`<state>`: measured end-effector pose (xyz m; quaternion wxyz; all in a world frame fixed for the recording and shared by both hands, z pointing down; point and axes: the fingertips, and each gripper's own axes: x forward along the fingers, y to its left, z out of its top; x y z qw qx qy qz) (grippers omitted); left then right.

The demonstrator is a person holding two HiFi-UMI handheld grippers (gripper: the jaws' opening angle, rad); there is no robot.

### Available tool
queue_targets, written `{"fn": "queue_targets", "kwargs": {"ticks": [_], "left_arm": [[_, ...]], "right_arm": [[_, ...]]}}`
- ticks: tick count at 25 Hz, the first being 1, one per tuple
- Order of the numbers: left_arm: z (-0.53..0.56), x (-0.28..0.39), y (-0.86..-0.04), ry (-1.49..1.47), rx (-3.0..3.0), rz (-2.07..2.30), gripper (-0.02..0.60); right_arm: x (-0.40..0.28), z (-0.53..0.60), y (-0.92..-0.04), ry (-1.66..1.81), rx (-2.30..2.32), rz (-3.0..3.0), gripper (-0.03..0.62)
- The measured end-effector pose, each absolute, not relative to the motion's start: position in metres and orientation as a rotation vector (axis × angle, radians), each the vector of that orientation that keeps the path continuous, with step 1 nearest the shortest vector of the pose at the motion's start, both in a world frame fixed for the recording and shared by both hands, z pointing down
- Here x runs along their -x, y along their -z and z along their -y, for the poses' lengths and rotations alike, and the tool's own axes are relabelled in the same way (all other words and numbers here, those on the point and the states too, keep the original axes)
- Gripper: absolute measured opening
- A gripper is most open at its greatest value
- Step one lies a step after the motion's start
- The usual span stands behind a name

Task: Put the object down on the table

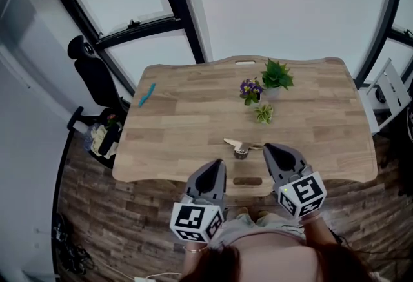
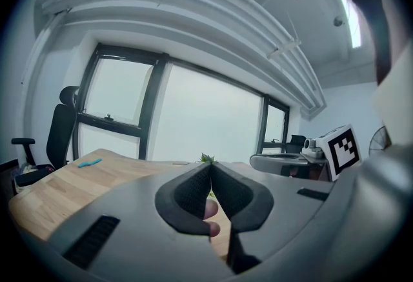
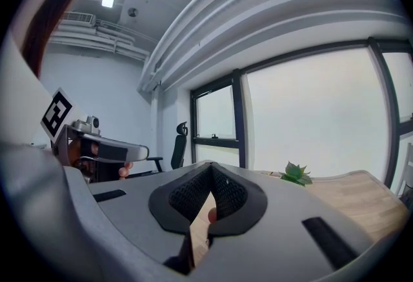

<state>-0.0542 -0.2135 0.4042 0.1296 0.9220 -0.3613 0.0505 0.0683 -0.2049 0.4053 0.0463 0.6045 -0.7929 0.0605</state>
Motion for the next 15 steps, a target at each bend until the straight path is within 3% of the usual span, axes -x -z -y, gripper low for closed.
{"fn": "queue_targets", "kwargs": {"ticks": [15], "left_arm": [[0.228, 0.066, -0.406, -0.136, -2.7, 0.991, 0.002]], "right_arm": [[-0.053, 0.223, -0.405, -0.144, -1.867, 2.39, -0.002]]}}
